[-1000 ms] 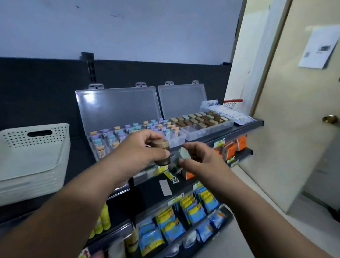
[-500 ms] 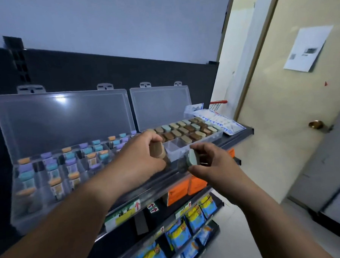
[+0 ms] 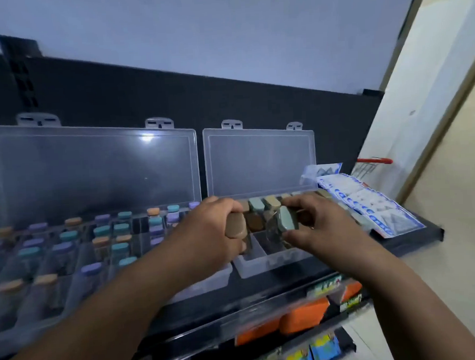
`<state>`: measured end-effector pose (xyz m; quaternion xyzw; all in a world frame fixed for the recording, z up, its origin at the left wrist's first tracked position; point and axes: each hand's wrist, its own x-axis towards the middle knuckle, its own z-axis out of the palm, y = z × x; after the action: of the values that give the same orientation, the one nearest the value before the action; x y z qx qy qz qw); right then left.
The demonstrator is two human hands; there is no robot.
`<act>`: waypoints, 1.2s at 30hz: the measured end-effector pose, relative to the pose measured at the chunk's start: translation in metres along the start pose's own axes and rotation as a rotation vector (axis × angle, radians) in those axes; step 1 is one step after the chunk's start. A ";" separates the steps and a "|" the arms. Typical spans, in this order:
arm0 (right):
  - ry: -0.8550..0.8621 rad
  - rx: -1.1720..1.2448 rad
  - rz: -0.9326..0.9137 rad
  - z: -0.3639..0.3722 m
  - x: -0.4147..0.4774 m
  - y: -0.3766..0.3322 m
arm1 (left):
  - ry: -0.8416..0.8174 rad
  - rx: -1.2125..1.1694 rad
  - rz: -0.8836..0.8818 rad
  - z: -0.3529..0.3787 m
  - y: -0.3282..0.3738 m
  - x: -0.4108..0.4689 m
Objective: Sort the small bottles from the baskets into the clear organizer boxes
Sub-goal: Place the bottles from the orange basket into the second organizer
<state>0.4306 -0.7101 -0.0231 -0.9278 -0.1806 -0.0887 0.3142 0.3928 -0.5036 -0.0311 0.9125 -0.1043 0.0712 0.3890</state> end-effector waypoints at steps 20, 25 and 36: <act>-0.498 -0.056 -0.455 0.016 0.066 0.063 | 0.088 0.461 -0.212 0.068 0.017 0.031; -0.479 -0.073 -0.450 0.015 0.062 0.066 | 0.094 0.528 -0.201 0.070 0.018 0.029; -0.405 -0.394 -0.576 0.023 0.026 0.094 | -0.034 0.813 -0.146 0.081 -0.001 0.000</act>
<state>0.4928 -0.7580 -0.0855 -0.8803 -0.4712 -0.0216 0.0508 0.3969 -0.5618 -0.0876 0.9979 -0.0091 0.0638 -0.0008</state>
